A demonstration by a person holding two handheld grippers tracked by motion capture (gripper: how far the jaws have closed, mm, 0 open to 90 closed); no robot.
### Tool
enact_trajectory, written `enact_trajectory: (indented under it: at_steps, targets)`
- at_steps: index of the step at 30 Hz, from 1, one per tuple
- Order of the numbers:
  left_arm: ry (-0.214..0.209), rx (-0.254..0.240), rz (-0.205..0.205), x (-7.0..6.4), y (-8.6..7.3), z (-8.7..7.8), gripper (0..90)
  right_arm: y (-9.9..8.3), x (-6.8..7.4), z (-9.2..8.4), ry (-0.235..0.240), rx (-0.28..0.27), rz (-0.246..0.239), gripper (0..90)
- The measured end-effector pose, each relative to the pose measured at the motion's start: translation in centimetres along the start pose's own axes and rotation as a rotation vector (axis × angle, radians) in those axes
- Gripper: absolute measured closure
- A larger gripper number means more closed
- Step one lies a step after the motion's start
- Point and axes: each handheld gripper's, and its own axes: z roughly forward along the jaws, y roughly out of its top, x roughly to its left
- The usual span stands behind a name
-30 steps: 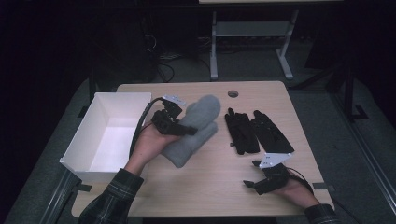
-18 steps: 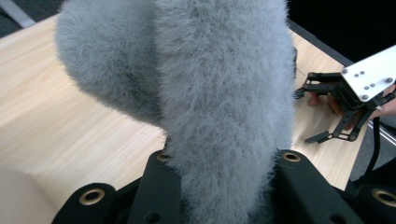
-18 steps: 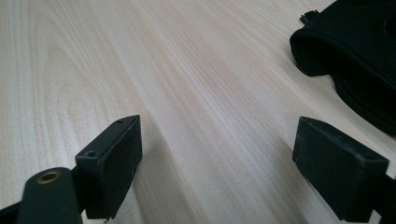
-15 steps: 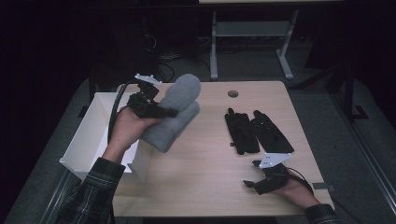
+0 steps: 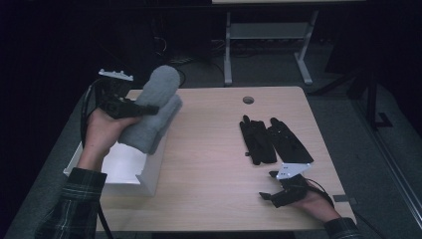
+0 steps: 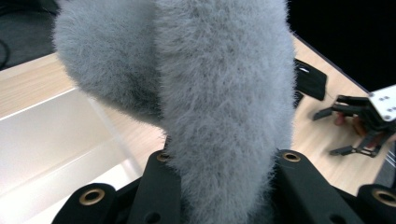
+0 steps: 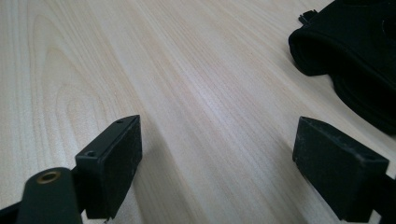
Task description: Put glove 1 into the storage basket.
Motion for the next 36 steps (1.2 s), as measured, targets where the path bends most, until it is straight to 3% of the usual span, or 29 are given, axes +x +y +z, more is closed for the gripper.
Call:
enact_trajectory:
  at_steps: [4, 8, 16, 21, 26, 36]
  targets:
    - [0.032, 0.001, -0.022, 1.2, -0.6, -0.9, 72.2, 0.0, 0.0, 0.0, -0.001, 0.000, 0.002, 15.8]
    - [0.063, -0.006, -0.072, 2.8, -1.8, -1.5, 72.1, 0.0, 0.0, 0.0, -0.001, 0.000, 0.003, 15.7]
    - [0.117, 0.030, -0.161, 5.7, -4.9, -1.1, 72.1, 0.0, 0.0, 0.0, -0.002, 0.000, 0.003, 15.7]
    - [0.140, 0.060, -0.212, 7.1, -7.0, 0.1, 72.1, 0.0, 0.0, 0.0, -0.003, 0.001, 0.005, 15.7]
    - [0.154, 0.107, -0.275, 8.7, -9.8, 2.2, 72.0, 0.0, 0.0, 0.0, -0.003, 0.001, 0.005, 15.7]
    - [0.173, 0.184, -0.340, 11.0, -12.9, 5.1, 71.5, 0.0, 0.0, 0.0, -0.003, 0.001, 0.005, 15.8]
